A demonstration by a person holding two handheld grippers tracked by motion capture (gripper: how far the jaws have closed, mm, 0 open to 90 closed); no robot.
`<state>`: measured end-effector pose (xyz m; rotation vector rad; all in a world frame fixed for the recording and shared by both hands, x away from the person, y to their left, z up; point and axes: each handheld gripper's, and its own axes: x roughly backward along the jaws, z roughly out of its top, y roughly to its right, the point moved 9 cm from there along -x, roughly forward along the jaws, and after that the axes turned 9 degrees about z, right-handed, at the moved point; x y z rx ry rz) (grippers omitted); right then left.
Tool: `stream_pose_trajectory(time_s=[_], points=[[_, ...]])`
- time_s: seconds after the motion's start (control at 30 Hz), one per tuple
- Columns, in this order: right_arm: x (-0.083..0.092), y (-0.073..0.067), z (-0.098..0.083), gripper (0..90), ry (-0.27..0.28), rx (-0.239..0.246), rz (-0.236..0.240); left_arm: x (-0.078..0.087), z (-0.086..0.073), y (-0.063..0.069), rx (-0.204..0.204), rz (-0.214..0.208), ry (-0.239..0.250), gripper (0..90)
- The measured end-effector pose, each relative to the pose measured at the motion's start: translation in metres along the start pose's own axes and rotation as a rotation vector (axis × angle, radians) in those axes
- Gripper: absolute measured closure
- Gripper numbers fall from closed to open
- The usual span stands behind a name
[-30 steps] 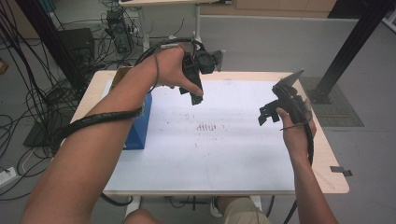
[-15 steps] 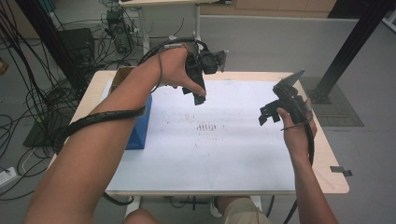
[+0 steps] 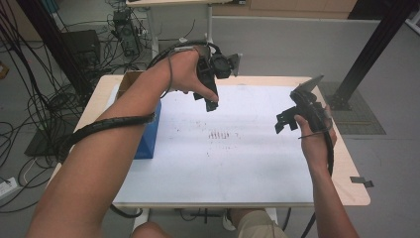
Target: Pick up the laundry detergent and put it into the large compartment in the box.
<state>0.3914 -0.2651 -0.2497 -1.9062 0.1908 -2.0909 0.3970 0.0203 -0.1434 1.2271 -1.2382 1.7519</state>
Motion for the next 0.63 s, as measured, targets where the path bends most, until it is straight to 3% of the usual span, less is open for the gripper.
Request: stream_pose_trajectory(time_s=[0.63], points=[[-0.0007,0.0002,-0.0011,5.7,0.001,0.0,0.001,0.0,0.0,0.0004,-0.006,-0.006,-0.006,12.6]])
